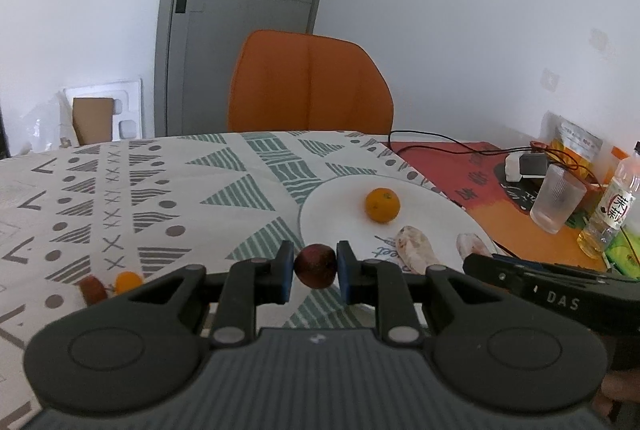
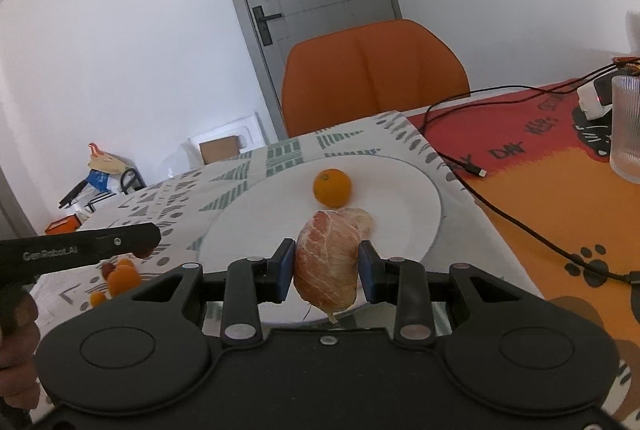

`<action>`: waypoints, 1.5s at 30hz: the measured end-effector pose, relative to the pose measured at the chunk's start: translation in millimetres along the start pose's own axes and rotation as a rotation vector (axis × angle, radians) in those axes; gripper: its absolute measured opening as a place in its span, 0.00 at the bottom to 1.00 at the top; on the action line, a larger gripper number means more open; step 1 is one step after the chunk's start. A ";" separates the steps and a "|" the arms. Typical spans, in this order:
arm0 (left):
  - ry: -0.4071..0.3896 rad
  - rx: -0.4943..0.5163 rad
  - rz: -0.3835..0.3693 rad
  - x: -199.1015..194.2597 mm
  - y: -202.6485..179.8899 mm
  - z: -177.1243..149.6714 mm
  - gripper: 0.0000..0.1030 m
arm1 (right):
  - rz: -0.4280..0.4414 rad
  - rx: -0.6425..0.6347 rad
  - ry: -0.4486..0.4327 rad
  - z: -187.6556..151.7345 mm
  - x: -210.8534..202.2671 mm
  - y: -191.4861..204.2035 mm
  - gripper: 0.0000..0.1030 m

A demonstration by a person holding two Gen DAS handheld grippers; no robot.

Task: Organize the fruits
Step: 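Carry the plum with the left tool while the right tool carries the peeled tangerine onto the plate, then open both tools over the plate and move them back to the fruit cluster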

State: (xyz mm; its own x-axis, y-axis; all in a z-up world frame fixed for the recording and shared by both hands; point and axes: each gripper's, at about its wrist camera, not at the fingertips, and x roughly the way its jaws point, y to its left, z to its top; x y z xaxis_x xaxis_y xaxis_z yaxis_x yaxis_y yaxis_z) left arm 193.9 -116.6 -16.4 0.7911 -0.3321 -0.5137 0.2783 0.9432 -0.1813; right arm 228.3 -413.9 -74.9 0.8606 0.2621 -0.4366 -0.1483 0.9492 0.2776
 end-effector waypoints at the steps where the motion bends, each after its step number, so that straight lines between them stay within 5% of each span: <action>1: 0.004 0.002 -0.001 3.2 -0.7 0.6 0.20 | -0.001 0.002 0.000 1.3 1.9 -1.6 0.31; 16: 0.024 0.044 -0.018 48.9 -24.7 15.3 0.20 | 0.004 0.038 -0.056 10.0 2.3 -21.6 0.37; 31: 0.016 0.045 0.013 26.8 -14.3 19.2 0.25 | 0.011 0.050 -0.041 8.7 -4.4 -12.0 0.43; 45: -0.022 -0.032 0.111 -20.6 30.0 9.6 0.73 | 0.062 0.002 -0.010 2.5 -9.6 24.1 0.61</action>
State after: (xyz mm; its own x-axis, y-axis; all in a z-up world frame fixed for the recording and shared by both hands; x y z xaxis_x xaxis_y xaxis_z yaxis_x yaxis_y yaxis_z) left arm 191.2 -81.4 -3.3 0.8277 -0.2253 -0.5140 0.1714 0.9736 -0.1508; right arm 217.7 -394.0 -61.9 0.8544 0.3189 -0.4102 -0.2007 0.9308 0.3054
